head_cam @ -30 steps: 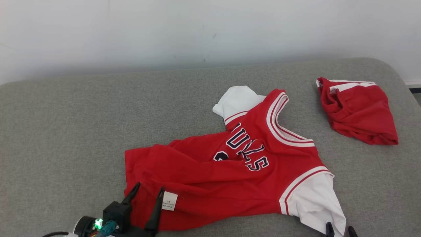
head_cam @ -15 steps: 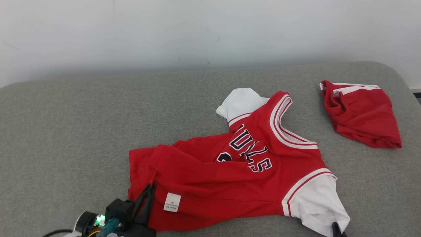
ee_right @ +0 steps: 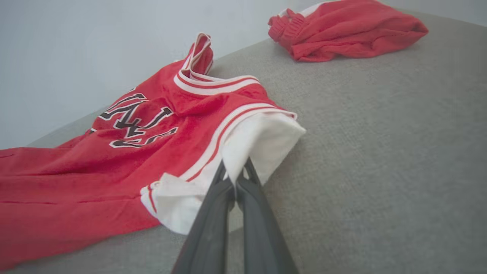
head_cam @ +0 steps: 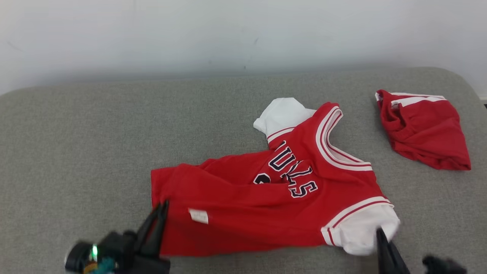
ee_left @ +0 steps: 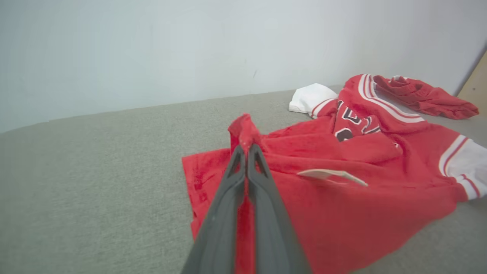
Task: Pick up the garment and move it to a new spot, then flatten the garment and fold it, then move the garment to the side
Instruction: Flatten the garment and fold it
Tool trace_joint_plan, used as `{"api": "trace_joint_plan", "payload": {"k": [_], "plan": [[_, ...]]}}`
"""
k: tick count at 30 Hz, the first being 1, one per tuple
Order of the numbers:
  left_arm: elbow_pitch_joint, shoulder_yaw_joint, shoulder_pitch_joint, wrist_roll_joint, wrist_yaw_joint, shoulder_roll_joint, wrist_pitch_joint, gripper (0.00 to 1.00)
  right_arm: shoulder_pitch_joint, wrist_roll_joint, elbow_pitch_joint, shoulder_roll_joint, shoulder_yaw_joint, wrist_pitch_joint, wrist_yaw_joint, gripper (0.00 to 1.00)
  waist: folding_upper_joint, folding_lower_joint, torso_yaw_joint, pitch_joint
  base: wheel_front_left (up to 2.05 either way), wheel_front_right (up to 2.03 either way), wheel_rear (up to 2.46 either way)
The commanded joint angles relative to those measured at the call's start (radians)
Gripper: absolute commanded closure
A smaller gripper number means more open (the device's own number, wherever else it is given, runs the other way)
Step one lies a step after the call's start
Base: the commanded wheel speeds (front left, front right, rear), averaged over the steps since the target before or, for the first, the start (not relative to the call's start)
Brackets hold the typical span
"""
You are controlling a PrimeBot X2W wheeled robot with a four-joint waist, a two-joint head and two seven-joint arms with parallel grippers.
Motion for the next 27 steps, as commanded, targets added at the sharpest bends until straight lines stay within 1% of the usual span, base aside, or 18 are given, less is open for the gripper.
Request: {"api": "trace_joint_plan", "payload": {"k": [1,2,3,4,6,8,11,14,15,16,18,21,24,27], "plan": [[-0.028,-0.002,-0.071,0.006,-0.01,0.017,0.024,1.0,-0.066,0.017,-0.036,-0.02,0.026,0.022,0.001,1.0,0.0,0.0001,0.002,0.023,0.0,0.0,0.0],[-0.037,-0.007,-0.107,0.0,-0.019,0.031,0.048,1.0,-0.105,0.029,-0.057,-0.031,0.045,0.043,0.001,1.0,0.0,0.0001,0.0,0.033,0.0,0.0,0.0],[-0.043,-0.018,-0.152,0.011,-0.028,0.059,0.076,1.0,-0.148,0.034,-0.071,-0.048,0.063,0.066,0.001,1.0,0.0,0.0001,-0.004,0.047,0.0,0.0,0.0],[-0.05,-0.022,-0.206,0.007,-0.033,0.076,0.098,1.0,-0.201,0.039,-0.08,-0.067,0.073,0.089,0.001,1.0,0.0,0.0001,-0.007,0.062,0.0,0.0,0.0],[-0.04,-0.028,-0.321,-0.047,-0.044,0.1,0.162,1.0,-0.328,0.057,-0.08,-0.09,0.087,0.138,0.001,1.0,0.0,0.0001,-0.012,0.098,0.0,0.0,0.0],[-0.023,-0.043,-0.467,-0.071,-0.05,0.158,0.214,1.0,-0.474,0.075,-0.062,-0.108,0.098,0.182,0.001,1.0,0.0,0.0001,-0.019,0.143,0.0,0.0,0.0],[0.026,-0.096,-0.686,-0.171,-0.05,0.198,0.29,1.0,-0.711,0.101,0.005,-0.125,0.094,0.233,0.001,1.0,0.0,0.0001,-0.017,0.208,0.0,0.0,0.0],[0.118,-0.128,-0.925,-0.265,-0.049,0.231,0.341,1.0,-0.965,0.119,0.096,-0.129,0.099,0.278,0.001,1.0,0.0,0.0001,-0.006,0.279,0.0,0.0,0.0],[0.118,-0.128,-0.925,-0.265,-0.049,0.231,0.341,1.0,-0.965,0.119,0.096,-0.129,0.099,0.278,0.001,1.0,0.0,0.0001,-0.006,0.279,0.0,0.0,0.0],[0.156,-0.139,-0.998,-0.284,-0.049,0.237,0.355,1.0,-1.048,0.126,0.134,-0.124,0.092,0.295,0.001,1.0,0.0,0.0001,-0.004,0.303,0.0,0.0,0.0],[0.236,-0.141,-1.144,-0.326,-0.049,0.227,0.371,1.0,-1.215,0.124,0.208,-0.118,0.08,0.309,0.001,1.0,0.0,0.0001,0.002,0.345,0.0,0.0,0.0],[0.346,-0.159,-1.339,-0.34,-0.049,0.231,0.372,1.0,-1.447,0.105,0.323,-0.1,0.058,0.309,0.001,1.0,0.0,0.0001,0.008,0.395,0.0,0.0,0.0],[0.455,-0.16,-1.509,-0.354,-0.049,0.215,0.348,1.0,-1.647,0.061,0.436,-0.09,0.044,0.286,0.001,1.0,0.0,0.0001,0.017,0.428,0.0,0.0,0.0],[0.549,-0.177,-1.646,-0.35,-0.049,0.21,0.313,1.0,-1.8,0.03,0.549,-0.078,0.022,0.261,0.001,1.0,0.0,0.0001,0.023,0.449,0.0,0.0,0.0]]}}
